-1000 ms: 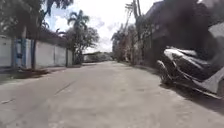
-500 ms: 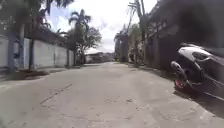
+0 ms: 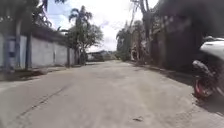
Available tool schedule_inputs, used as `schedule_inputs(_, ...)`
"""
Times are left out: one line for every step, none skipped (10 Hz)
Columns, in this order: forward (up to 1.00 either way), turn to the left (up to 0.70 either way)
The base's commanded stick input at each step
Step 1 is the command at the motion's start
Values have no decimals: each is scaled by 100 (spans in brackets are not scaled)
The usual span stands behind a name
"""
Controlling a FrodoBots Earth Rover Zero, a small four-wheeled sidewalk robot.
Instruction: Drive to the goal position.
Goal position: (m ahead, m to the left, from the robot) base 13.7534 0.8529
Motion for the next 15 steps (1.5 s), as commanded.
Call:
schedule_inputs(100,0)
schedule_inputs(100,0)
schedule_inputs(100,0)
schedule_inputs(100,0)
schedule_inputs(100,0)
schedule_inputs(100,0)
schedule_inputs(100,0)
schedule_inputs(100,0)
schedule_inputs(100,0)
schedule_inputs(100,-1)
schedule_inputs(100,-3)
schedule_inputs(100,-33)
schedule_inputs(100,-40)
schedule_inputs(100,-40)
schedule_inputs(100,-40)
